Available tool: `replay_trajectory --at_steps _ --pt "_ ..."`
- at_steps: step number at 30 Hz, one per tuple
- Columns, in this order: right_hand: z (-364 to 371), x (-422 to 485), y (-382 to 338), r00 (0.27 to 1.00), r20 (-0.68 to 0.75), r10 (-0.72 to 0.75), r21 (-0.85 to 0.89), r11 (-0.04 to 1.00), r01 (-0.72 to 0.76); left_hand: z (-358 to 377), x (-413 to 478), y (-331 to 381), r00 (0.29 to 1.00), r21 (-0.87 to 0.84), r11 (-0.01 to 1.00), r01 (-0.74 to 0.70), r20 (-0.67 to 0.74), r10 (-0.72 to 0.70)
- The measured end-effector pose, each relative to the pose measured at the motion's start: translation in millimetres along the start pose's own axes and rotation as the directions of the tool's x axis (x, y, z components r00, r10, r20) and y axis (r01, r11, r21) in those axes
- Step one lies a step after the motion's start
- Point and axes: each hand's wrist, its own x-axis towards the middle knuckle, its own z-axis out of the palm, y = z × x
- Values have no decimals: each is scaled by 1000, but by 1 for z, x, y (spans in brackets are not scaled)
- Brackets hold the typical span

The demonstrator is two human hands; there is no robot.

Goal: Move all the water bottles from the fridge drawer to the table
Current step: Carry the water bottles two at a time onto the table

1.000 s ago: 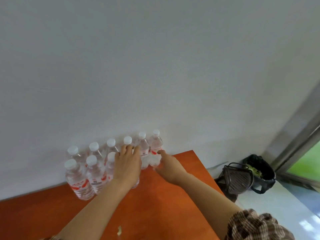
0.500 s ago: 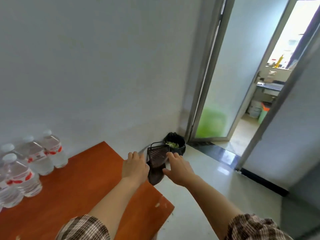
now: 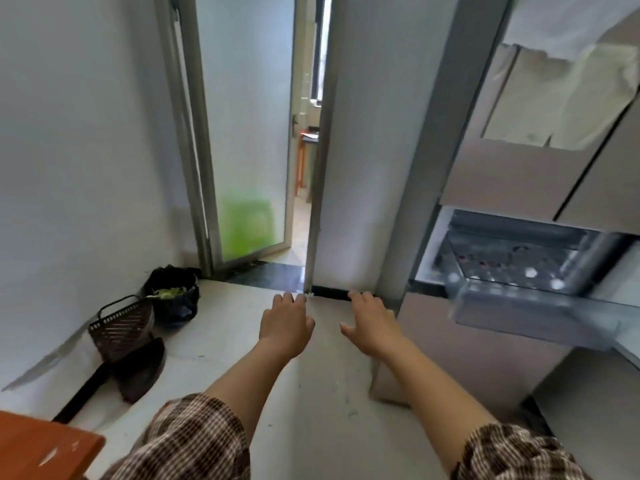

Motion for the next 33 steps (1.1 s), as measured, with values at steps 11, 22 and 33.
replay_trajectory --at_steps 11,22,33 --pt "-66 29 227 930 -107 350 4 936 -352 68 120 229 915 -42 916 -399 40 400" --pt "-102 87 401 833 -82 547 5 836 -548 131 229 397 797 -118 809 -576 140 587" --pt "-109 144 564 877 -5 481 -125 870 -477 209 290 509 781 -163 843 -513 318 537"
